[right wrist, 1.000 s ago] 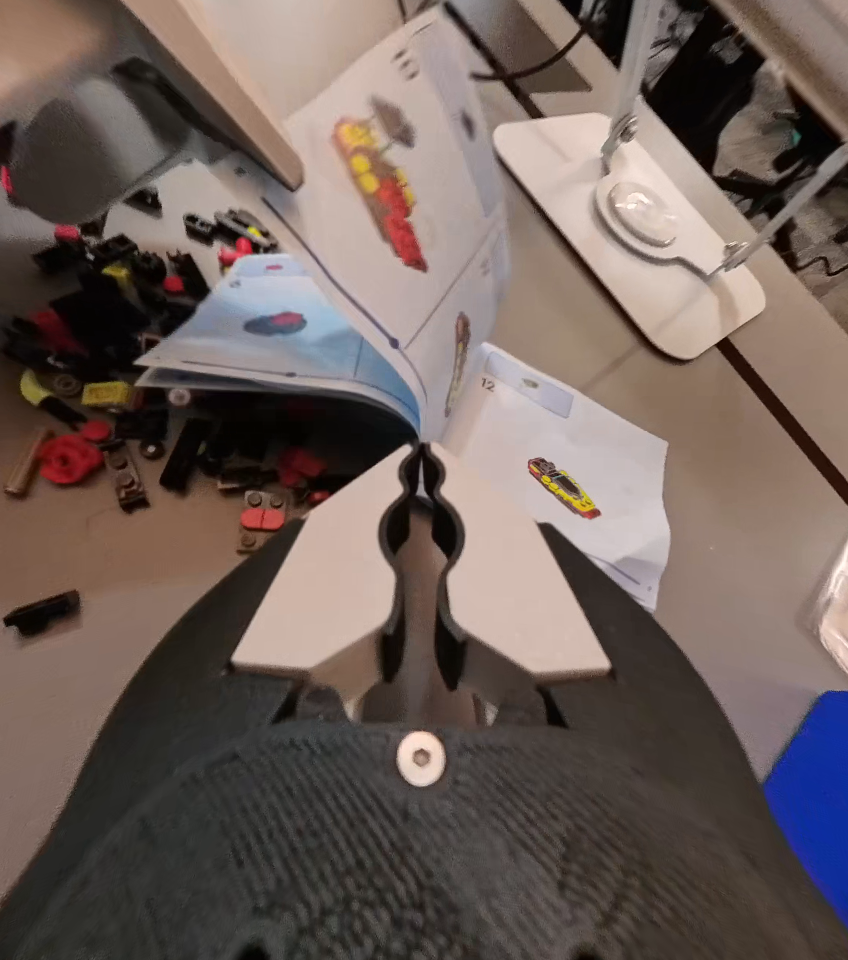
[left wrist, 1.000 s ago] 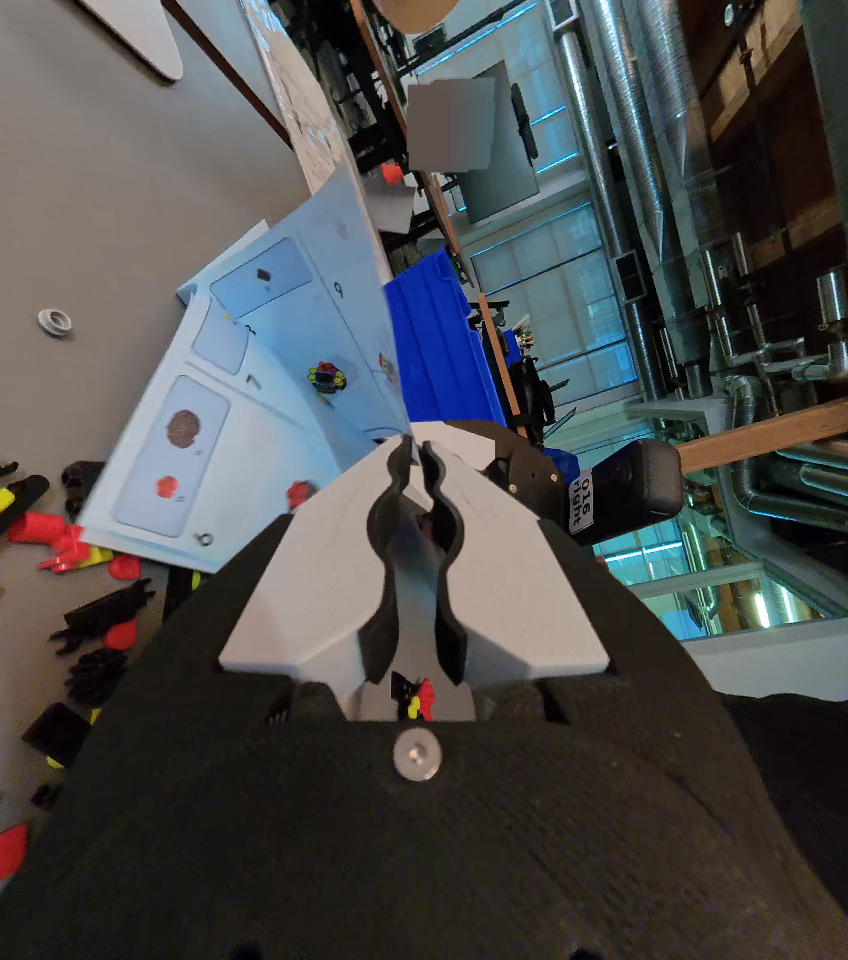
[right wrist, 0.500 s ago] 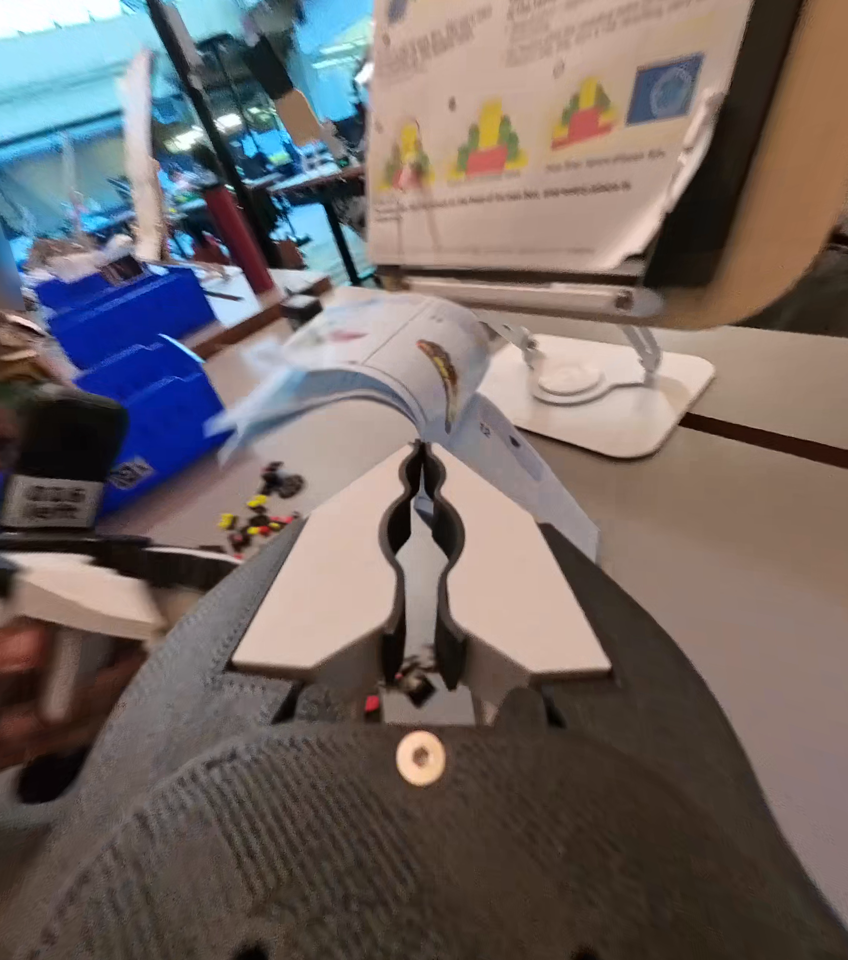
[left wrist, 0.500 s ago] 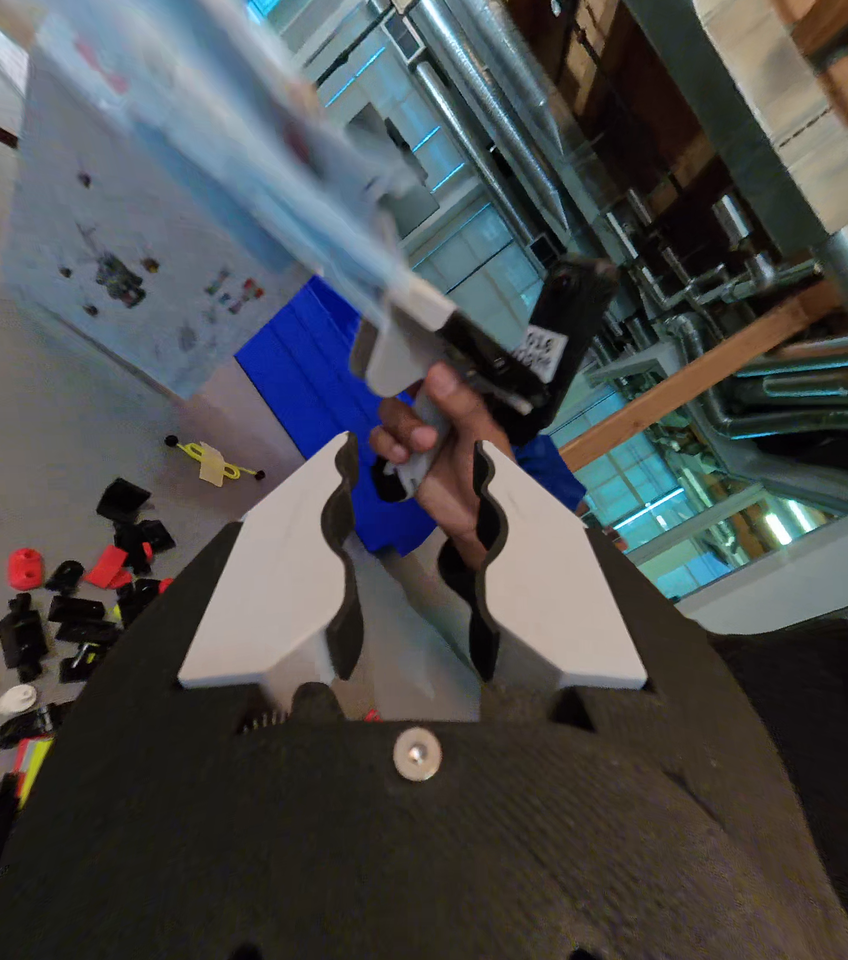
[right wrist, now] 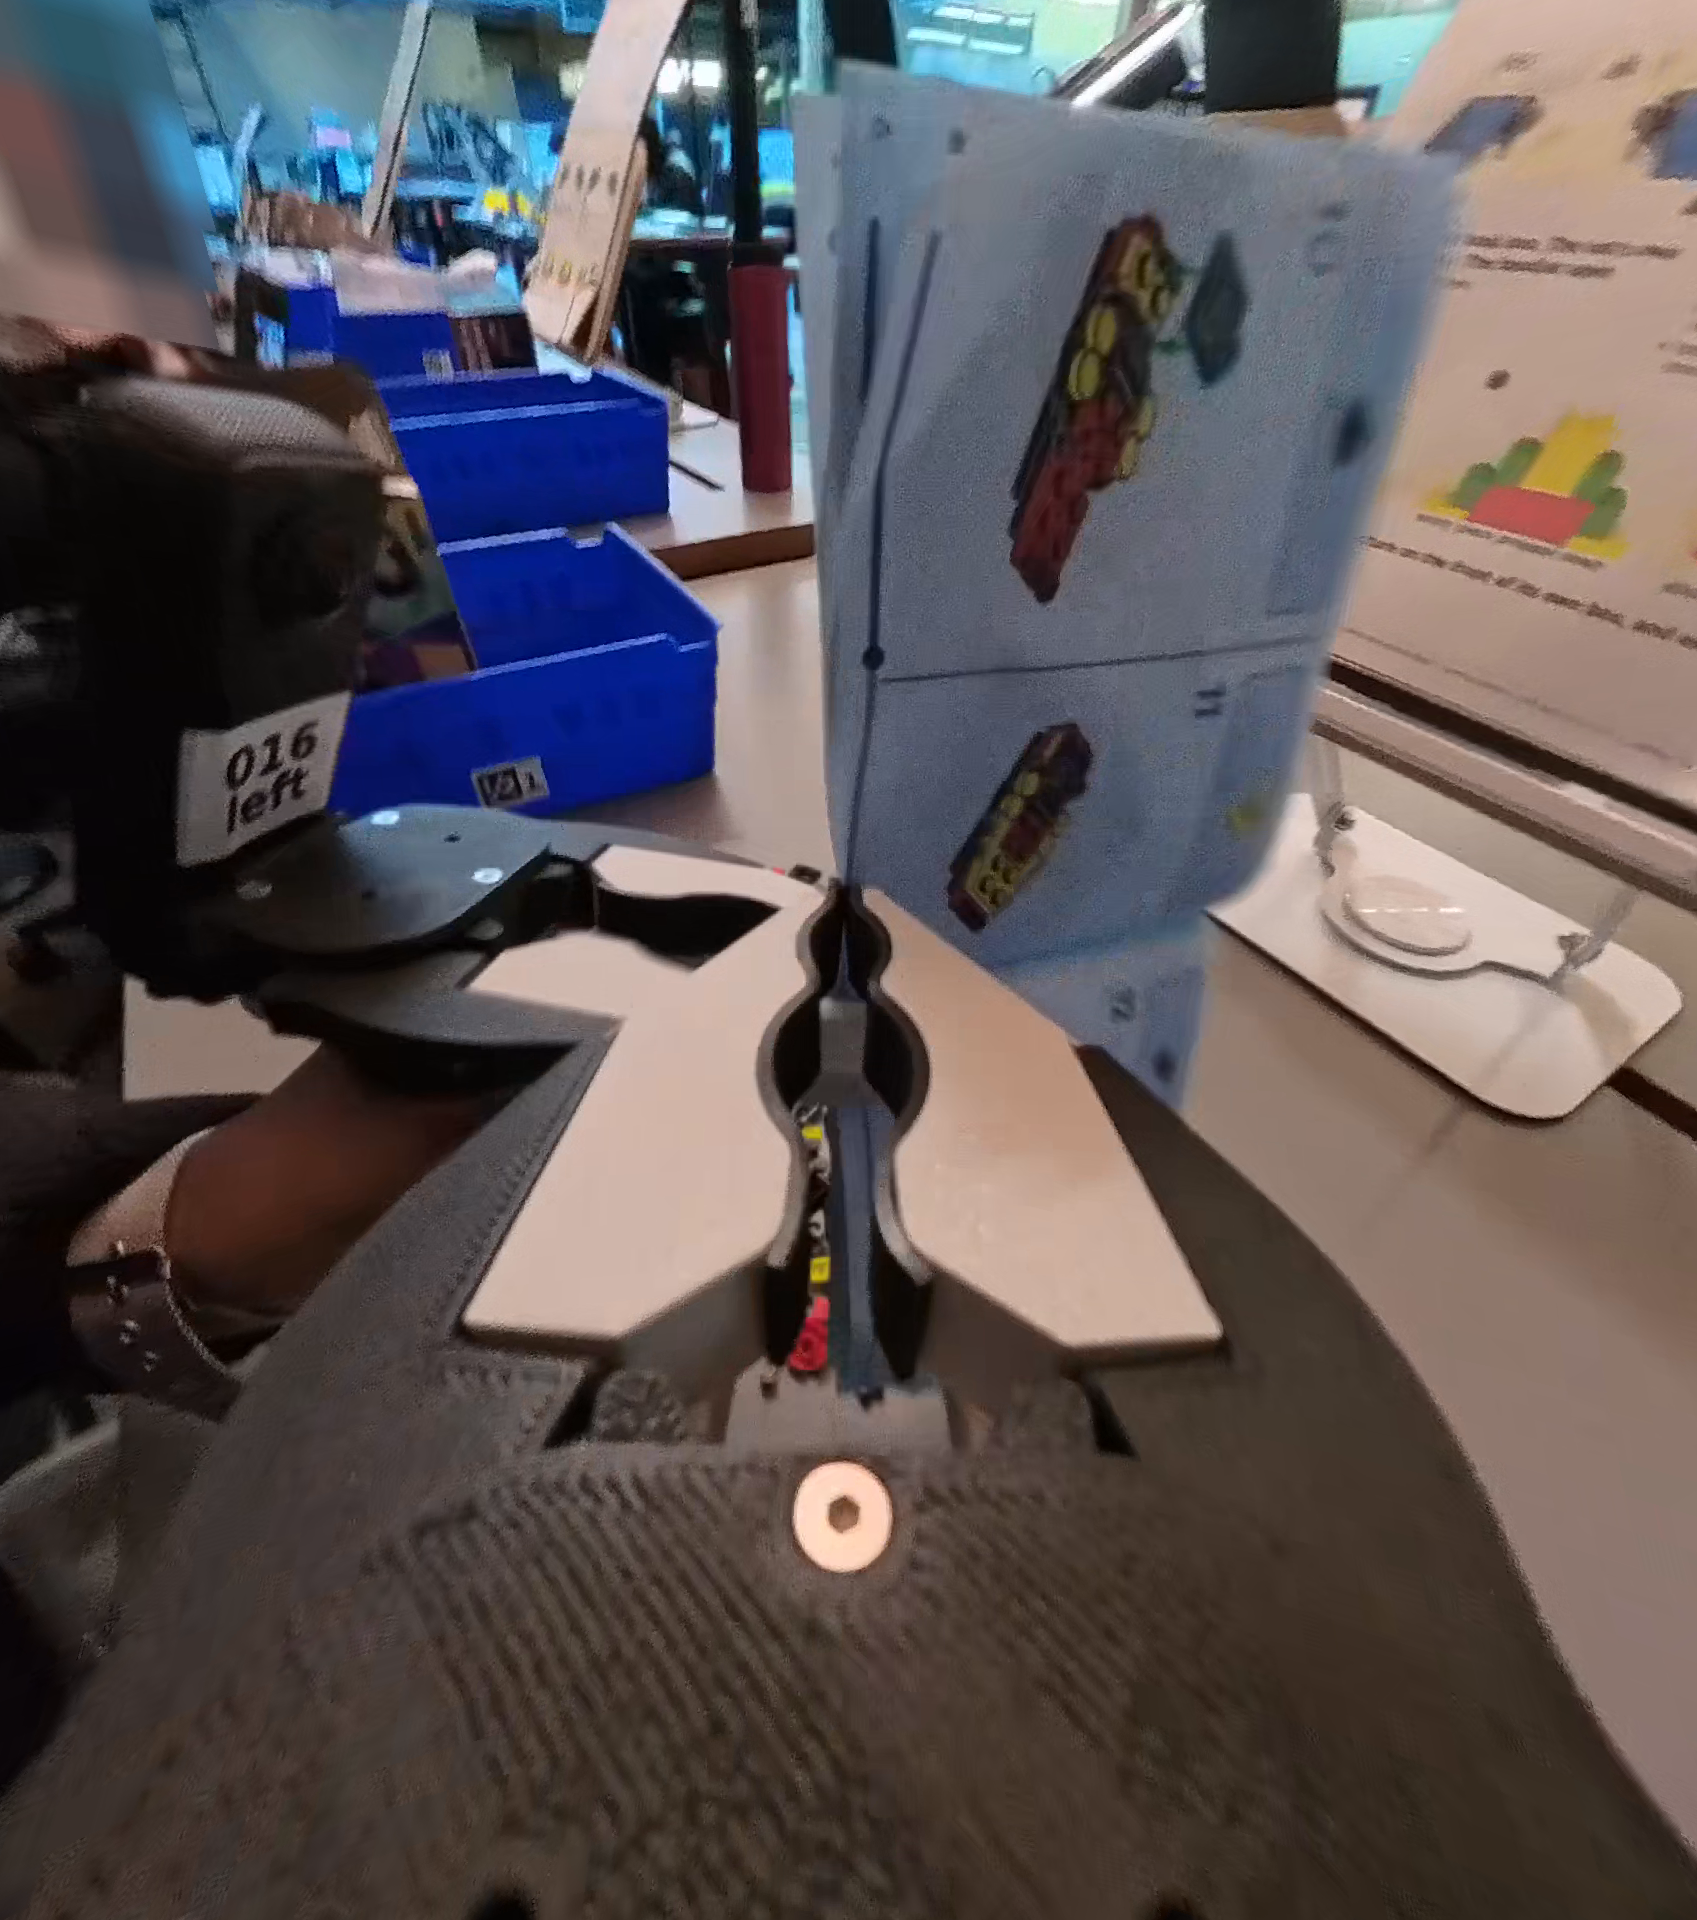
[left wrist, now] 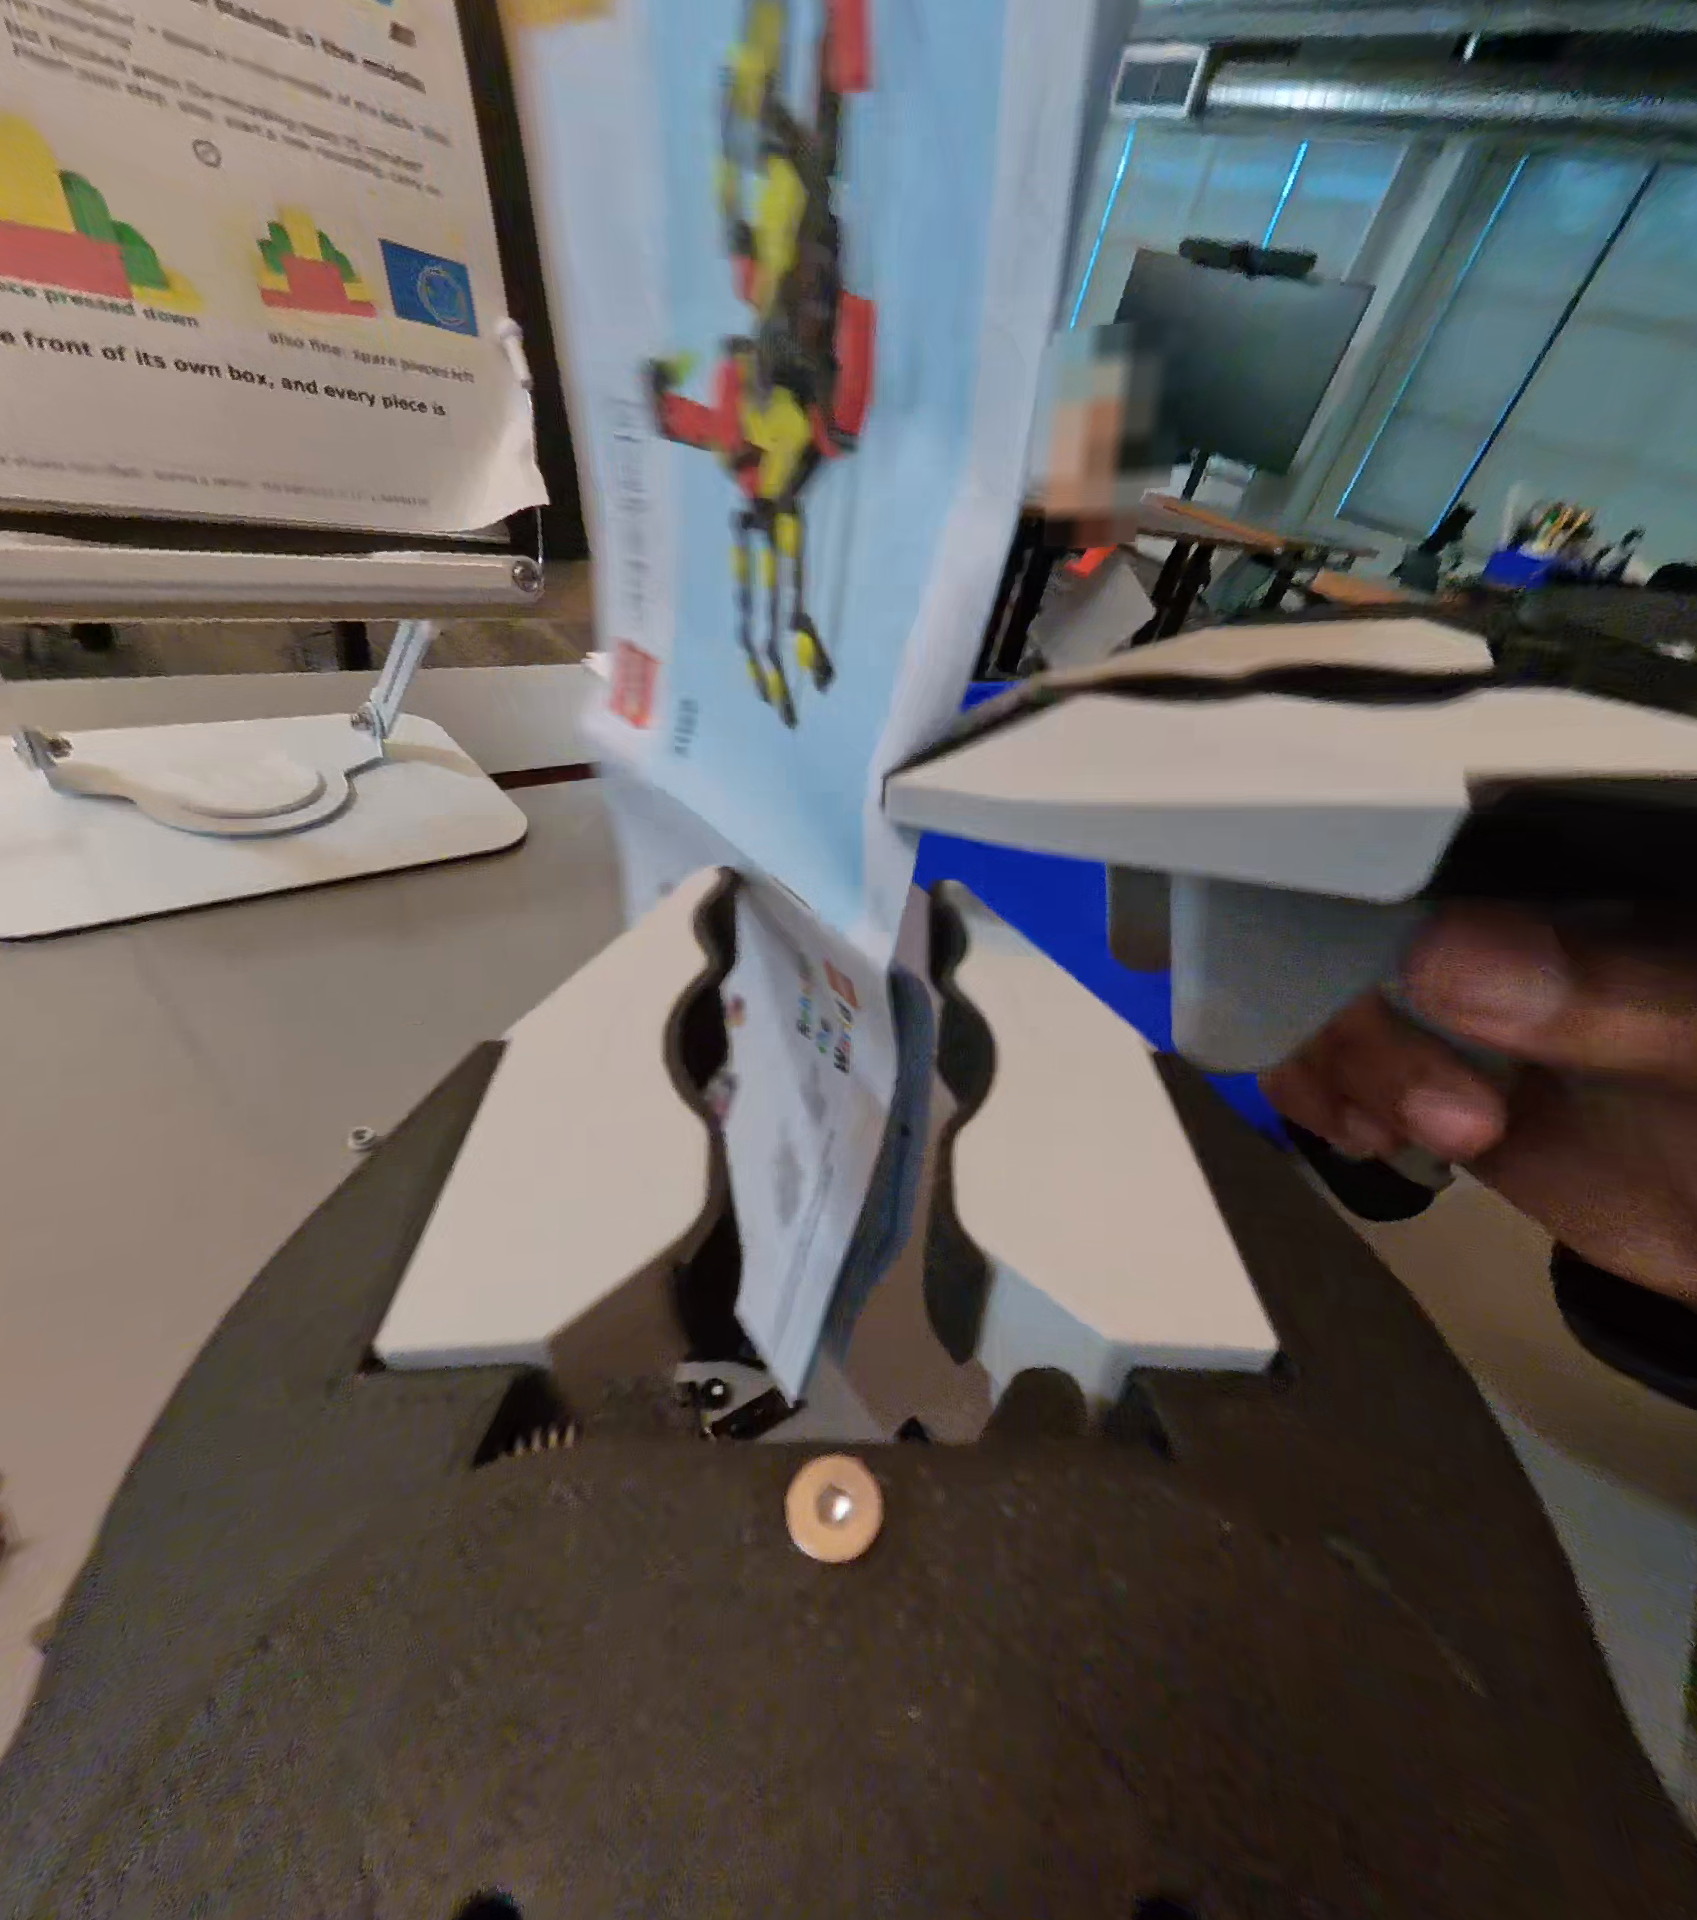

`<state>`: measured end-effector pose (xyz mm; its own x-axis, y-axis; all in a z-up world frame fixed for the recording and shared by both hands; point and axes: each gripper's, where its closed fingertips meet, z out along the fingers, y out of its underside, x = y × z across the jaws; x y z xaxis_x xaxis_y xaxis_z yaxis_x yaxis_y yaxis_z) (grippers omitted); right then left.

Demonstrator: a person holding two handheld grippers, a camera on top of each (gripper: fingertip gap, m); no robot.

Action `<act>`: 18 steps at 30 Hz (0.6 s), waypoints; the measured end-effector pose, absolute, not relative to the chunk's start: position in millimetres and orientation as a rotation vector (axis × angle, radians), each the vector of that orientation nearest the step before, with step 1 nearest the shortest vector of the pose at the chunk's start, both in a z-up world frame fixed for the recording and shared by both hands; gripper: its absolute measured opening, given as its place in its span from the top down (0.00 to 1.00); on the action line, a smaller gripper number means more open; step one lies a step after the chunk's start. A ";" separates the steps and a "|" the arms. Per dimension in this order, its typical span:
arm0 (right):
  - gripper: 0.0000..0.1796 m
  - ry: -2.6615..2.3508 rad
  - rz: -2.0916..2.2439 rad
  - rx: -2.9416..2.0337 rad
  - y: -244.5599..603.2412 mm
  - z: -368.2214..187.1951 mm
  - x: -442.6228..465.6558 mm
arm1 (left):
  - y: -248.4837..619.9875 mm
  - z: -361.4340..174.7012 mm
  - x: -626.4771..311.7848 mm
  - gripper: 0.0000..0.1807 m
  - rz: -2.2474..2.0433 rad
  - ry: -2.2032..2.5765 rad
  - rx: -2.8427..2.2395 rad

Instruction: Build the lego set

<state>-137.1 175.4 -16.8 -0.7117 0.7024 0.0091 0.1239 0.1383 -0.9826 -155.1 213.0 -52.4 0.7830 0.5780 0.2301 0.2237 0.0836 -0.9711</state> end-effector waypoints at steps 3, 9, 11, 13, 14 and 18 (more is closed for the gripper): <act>1.00 -1.977 1.502 -0.688 163.6 -19.4 -129.7 | 208.2 -47.1 -149.8 0.98 0.236 -0.666 -1.430; 0.80 -1.948 1.459 -0.531 151.7 -7.3 -123.1 | 193.2 -44.2 -153.2 1.00 0.066 -0.737 -1.316; 0.74 -1.854 1.470 -0.508 161.9 7.9 -126.9 | 182.5 -44.6 -157.6 1.00 -0.041 -0.782 -1.236; 0.71 -1.772 1.463 -0.538 181.8 16.7 -139.1 | 174.0 -41.8 -158.6 1.00 -0.172 -0.788 -1.146; 0.69 -1.771 1.458 -0.563 191.7 14.5 -146.3 | 170.8 -38.2 -156.9 1.00 -0.238 -0.768 -1.100; 0.54 -2.004 1.616 -0.744 207.7 -20.5 -160.1 | 166.4 -32.8 -145.0 1.00 -0.443 -0.667 -1.037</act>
<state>-160.1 207.7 -20.5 -0.7490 0.6624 0.0163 0.1244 0.1647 -0.9785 -145.0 166.4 -32.8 0.7224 -0.0279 0.6909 0.6262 0.4501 -0.6367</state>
